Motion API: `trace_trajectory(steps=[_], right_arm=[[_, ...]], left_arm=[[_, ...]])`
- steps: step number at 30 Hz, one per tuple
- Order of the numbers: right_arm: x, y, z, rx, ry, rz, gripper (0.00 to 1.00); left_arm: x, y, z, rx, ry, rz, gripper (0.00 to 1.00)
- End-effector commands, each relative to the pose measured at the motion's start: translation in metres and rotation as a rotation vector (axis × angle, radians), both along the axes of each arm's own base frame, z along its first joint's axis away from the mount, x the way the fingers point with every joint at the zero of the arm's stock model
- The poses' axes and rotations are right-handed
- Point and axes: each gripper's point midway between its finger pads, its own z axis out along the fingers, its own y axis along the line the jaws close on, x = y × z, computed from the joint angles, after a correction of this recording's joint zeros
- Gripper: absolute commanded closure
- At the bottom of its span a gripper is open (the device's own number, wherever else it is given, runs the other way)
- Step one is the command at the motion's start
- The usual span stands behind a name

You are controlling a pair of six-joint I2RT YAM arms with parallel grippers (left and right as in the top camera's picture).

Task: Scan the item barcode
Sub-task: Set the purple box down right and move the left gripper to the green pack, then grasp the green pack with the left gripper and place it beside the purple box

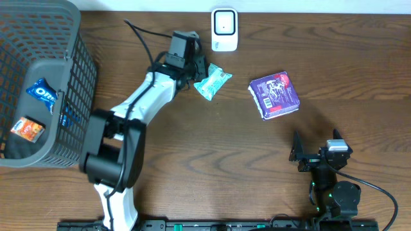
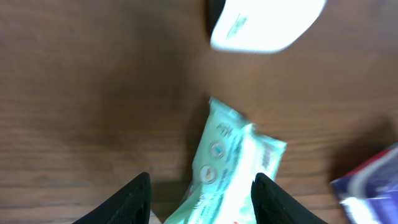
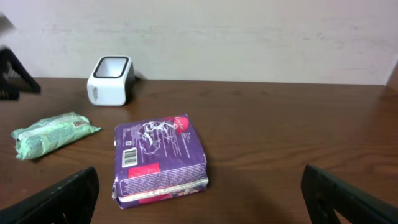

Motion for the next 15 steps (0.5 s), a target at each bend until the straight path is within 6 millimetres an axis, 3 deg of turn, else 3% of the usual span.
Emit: trace_trajectory(steps=[1, 6, 8, 13, 15], right_arm=[[0.000, 0.002, -0.001, -0.008, 0.000, 0.007, 0.01], [0.000, 0.002, -0.001, -0.008, 0.000, 0.007, 0.01], [0.000, 0.002, -0.001, -0.008, 0.000, 0.007, 0.01], [0.000, 0.002, -0.001, -0.008, 0.000, 0.007, 0.01], [0.000, 0.002, -0.001, -0.008, 0.000, 0.007, 0.01]], left_arm=[[-0.008, 0.001, -0.043, 0.046, 0.082, -0.015, 0.48], [-0.015, -0.006, -0.047, 0.013, 0.118, -0.045, 0.48], [-0.029, -0.018, -0.051, -0.034, 0.175, -0.096, 0.47], [-0.054, -0.024, -0.066, -0.005, 0.247, -0.122, 0.48], [-0.065, -0.030, -0.070, 0.007, 0.276, -0.140, 0.54]])
